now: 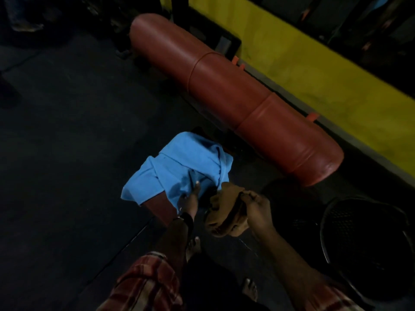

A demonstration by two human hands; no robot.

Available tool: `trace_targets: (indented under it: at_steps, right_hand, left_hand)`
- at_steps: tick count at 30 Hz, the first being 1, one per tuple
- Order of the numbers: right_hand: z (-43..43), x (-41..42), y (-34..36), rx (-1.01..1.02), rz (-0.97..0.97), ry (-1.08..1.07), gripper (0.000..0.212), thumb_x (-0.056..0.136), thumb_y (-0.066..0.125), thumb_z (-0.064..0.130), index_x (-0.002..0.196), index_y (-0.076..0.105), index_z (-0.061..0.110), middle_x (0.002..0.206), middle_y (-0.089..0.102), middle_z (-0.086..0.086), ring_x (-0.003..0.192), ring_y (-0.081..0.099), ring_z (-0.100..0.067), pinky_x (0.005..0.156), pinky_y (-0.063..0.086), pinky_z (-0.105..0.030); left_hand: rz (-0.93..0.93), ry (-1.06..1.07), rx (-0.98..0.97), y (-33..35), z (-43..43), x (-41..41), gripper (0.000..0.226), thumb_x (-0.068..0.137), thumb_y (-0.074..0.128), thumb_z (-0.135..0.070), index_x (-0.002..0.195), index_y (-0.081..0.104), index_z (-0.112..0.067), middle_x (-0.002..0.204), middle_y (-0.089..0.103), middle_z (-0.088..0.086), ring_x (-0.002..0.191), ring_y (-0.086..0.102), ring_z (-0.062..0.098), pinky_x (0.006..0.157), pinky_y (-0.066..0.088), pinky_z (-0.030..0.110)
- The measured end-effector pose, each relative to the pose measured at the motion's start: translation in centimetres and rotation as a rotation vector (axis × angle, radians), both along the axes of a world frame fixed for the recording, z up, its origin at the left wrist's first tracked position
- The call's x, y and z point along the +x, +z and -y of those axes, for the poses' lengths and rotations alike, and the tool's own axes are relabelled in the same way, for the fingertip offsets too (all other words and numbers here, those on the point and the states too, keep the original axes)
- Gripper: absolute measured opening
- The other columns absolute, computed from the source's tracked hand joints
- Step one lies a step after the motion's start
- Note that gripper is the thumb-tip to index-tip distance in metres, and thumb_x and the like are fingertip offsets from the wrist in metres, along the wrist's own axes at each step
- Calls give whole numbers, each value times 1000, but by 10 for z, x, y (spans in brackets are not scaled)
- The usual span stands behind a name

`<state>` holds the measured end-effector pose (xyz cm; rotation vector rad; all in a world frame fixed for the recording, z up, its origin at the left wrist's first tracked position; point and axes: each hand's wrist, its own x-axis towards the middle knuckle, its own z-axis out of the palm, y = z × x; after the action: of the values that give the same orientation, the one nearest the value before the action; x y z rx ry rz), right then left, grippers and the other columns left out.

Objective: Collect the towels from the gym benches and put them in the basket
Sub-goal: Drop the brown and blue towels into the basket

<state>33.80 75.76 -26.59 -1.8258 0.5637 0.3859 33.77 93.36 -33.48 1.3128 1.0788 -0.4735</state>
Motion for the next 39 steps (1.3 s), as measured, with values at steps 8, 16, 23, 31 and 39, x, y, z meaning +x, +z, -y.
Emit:
trace_targets:
  at_steps: [8, 16, 23, 31, 39]
  right_hand:
    - [62, -33, 22, 95, 81, -54, 21, 89, 57, 13, 76, 71, 22, 73, 71, 7, 72, 65, -4, 60, 49, -12]
    - [161, -80, 66, 265, 255, -170, 14, 86, 61, 33, 84, 74, 28, 88, 74, 6, 91, 68, -15, 85, 54, -38]
    - [272, -120, 132, 357, 412, -288, 20, 72, 67, 32, 90, 73, 30, 91, 75, 5, 95, 69, -15, 87, 56, -36]
    - [410, -131, 216, 383, 723, -499, 7, 77, 59, 15, 81, 65, 18, 79, 62, -4, 81, 56, -19, 73, 46, -31]
    - [513, -128, 205, 311, 778, -822, 12, 82, 57, 13, 74, 63, 19, 63, 63, 9, 64, 58, -5, 62, 48, -20]
  left_hand:
    - [186, 36, -317, 59, 42, -20, 80, 82, 33, -75, 128, 55, -13, 120, 66, -2, 120, 59, 13, 107, 41, 30]
    - [521, -85, -135, 151, 142, -77, 79, 91, 28, -70, 100, 73, -5, 101, 77, 7, 103, 68, 12, 86, 51, 19]
    - [808, -259, -51, 253, 291, -87, 73, 94, 25, -65, 86, 75, -12, 93, 75, 3, 90, 67, 12, 88, 45, 29]
    - [1017, -394, -230, 341, 415, -78, 65, 92, 32, -61, 77, 76, -15, 82, 76, 2, 88, 67, 19, 89, 48, 37]
    - [1046, -657, -395, 358, 526, -47, 60, 80, 41, -69, 79, 80, -23, 95, 77, 1, 105, 66, 26, 87, 56, 49]
